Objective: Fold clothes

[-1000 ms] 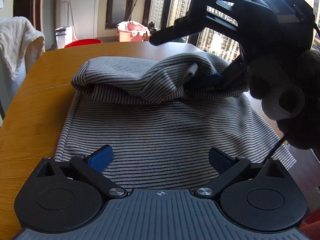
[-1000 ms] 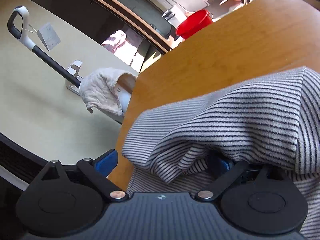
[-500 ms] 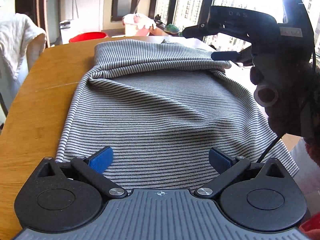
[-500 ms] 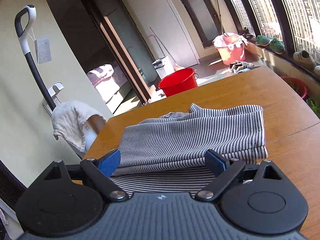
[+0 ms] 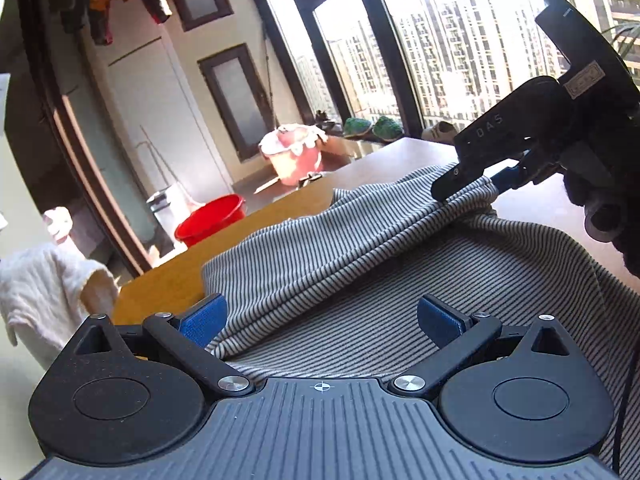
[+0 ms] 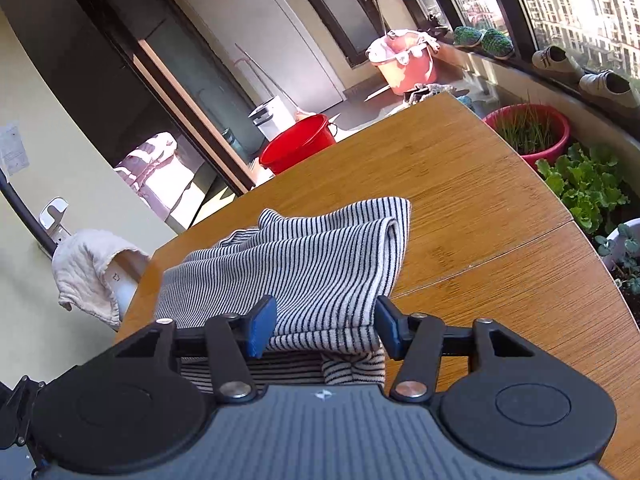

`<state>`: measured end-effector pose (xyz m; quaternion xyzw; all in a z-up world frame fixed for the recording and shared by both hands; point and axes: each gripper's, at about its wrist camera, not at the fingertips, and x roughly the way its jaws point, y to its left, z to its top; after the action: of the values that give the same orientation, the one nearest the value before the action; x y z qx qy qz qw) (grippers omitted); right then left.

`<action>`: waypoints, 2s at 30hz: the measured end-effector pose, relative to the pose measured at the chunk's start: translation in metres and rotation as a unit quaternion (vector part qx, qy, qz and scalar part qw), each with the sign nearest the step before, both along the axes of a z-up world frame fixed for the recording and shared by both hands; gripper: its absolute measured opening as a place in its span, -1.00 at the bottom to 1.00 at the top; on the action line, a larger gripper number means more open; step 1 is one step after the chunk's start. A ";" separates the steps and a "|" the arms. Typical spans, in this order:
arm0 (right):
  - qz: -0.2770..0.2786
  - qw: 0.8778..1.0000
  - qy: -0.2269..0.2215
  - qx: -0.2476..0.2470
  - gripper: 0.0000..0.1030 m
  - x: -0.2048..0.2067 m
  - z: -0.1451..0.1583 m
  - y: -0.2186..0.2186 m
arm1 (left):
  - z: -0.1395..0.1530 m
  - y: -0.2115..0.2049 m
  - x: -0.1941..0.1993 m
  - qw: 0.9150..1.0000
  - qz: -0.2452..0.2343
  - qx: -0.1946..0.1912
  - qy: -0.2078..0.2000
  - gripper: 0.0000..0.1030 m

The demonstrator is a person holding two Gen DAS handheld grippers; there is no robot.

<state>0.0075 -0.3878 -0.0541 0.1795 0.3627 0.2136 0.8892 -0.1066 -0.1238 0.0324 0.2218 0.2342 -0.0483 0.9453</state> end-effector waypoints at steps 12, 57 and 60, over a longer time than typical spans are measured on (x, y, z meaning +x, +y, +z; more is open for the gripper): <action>0.129 0.982 -0.134 -0.009 -0.85 -0.035 0.115 0.037 | 0.029 -0.004 0.081 0.998 -0.017 0.010 -0.067 -0.68; 0.040 0.958 -0.072 -0.274 -0.69 -0.089 0.038 -0.031 | 0.000 0.131 0.011 0.944 0.132 -0.276 0.122 0.26; 0.047 0.970 -0.084 -0.222 0.01 -0.099 0.035 -0.027 | -0.011 0.114 0.011 0.944 0.137 -0.266 0.140 0.26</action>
<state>-0.0920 -0.4145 -0.0186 -0.0582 0.3336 0.1840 0.9228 -0.0953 -0.0094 0.0214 -0.0812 0.3708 -0.0093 0.9251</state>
